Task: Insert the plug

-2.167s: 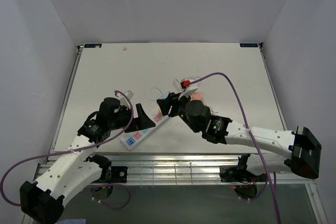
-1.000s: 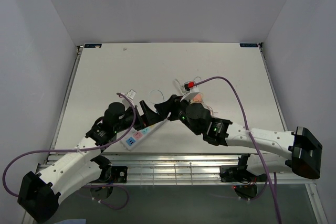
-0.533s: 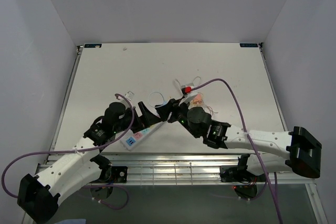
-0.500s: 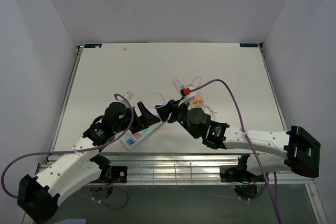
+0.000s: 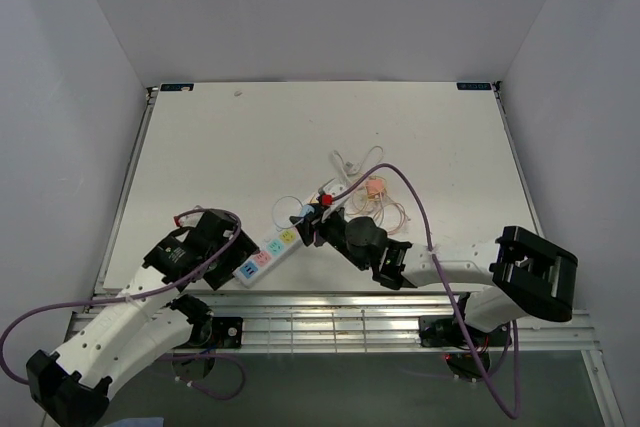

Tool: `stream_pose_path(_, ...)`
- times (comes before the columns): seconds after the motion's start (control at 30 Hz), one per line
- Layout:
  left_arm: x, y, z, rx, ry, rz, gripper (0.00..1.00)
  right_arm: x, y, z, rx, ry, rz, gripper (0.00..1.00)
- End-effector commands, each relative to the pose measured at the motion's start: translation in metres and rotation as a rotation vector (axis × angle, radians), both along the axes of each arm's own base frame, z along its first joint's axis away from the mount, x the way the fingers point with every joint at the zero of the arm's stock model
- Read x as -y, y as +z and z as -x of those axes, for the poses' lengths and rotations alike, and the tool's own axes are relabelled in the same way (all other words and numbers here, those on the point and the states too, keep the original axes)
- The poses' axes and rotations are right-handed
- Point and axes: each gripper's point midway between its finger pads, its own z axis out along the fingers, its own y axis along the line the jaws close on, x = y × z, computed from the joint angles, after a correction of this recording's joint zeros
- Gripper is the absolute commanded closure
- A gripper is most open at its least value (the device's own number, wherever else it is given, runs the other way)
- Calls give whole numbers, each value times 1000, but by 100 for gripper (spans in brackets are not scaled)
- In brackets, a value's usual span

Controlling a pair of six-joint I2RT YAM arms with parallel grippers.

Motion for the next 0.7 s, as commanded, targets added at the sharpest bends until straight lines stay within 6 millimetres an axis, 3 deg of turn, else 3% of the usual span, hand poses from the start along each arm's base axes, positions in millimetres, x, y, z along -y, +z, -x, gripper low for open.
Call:
stream_pose_path(0.0, -30, -17, -1, -18, 255, -61, 5, -21, 24, 8, 67, 91, -78, 92)
stream_pose_path(0.13, -32, -25, -3, -45, 286, -89, 24, -31, 20, 9, 64, 122, -70, 92)
stream_pose_path(0.33, -42, -45, 2, -94, 342, -150, 43, -39, 9, 11, 41, 147, -51, 92)
stream_pose_path(0.67, -40, -65, 1, -109, 337, -157, 55, -50, -11, 12, 31, 180, -7, 92)
